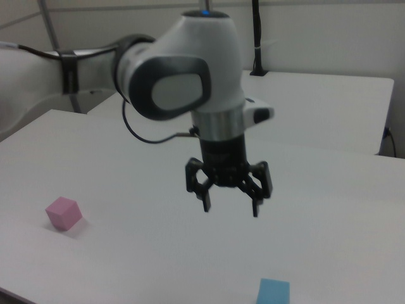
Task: Put blue cube on pink cube
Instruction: 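Move the open gripper over the light-blue cube and lower it, then close the gripper on the light-blue cube and lift it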
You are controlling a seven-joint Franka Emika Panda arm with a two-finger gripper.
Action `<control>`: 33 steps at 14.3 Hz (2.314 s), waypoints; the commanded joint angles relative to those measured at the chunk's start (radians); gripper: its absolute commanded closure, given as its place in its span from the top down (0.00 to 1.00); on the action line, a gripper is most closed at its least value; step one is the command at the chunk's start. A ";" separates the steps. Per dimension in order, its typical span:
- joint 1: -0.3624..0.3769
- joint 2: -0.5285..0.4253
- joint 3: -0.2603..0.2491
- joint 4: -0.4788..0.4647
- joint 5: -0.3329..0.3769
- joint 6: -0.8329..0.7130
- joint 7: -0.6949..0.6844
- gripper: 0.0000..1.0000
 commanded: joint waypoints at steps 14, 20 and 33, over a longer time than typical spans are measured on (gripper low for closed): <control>-0.156 0.255 0.002 -0.141 0.077 0.413 -0.173 1.00; -0.146 0.289 0.015 -0.159 0.091 0.456 -0.170 1.00; -0.121 0.022 0.025 -0.135 0.176 0.129 -0.096 0.46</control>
